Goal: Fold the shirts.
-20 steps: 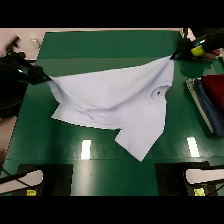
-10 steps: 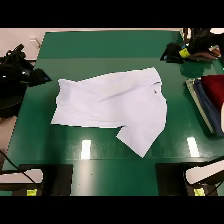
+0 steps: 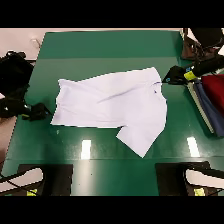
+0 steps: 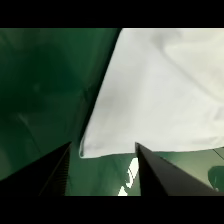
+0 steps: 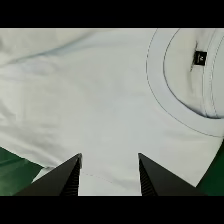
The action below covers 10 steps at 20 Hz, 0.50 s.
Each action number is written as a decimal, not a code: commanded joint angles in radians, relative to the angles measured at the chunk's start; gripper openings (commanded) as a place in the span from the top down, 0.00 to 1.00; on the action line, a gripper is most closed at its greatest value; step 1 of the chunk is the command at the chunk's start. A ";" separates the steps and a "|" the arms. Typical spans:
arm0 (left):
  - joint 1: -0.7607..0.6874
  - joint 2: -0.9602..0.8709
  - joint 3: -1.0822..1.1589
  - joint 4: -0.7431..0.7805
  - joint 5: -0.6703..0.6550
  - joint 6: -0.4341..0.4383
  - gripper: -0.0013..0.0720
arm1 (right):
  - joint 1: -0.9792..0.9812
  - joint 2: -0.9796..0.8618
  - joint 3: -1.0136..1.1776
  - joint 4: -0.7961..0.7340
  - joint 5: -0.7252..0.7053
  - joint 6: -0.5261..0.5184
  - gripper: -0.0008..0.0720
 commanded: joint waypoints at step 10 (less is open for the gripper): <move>0.005 0.010 -0.143 -0.179 0.088 0.074 0.95 | -0.058 0.098 -0.209 -0.013 0.041 -0.008 0.44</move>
